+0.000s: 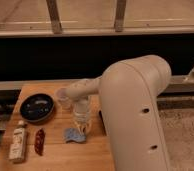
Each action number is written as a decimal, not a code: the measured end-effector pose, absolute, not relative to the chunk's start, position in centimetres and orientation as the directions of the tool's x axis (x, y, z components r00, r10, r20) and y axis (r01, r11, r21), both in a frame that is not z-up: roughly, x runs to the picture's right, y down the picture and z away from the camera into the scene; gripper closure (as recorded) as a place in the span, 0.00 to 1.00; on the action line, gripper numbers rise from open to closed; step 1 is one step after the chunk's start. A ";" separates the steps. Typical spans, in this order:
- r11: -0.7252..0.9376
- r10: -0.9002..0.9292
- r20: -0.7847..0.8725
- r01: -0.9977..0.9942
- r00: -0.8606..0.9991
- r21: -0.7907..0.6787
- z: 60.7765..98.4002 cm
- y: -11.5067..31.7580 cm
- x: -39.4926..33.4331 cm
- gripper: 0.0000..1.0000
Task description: Wipe the white sponge on the table
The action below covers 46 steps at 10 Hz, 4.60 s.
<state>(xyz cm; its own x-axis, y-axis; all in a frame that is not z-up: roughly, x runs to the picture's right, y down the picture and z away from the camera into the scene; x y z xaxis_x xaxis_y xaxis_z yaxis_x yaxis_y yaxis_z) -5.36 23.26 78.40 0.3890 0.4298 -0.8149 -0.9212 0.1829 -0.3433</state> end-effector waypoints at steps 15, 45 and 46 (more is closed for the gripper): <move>0.307 0.422 -0.700 -0.817 0.576 -0.487 82.5 15.4 -14.6 1.00; 0.180 0.443 -0.753 -0.871 0.486 -0.457 80.1 21.1 -4.5 1.00; 0.168 0.446 -0.762 -0.880 0.470 -0.444 80.7 20.6 -4.1 1.00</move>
<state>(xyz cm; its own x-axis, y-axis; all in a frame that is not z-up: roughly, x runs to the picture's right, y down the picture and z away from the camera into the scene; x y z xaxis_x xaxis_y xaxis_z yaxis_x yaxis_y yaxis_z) -4.08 20.61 80.68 0.4700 0.4461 -0.7617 -0.8799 0.1680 -0.4445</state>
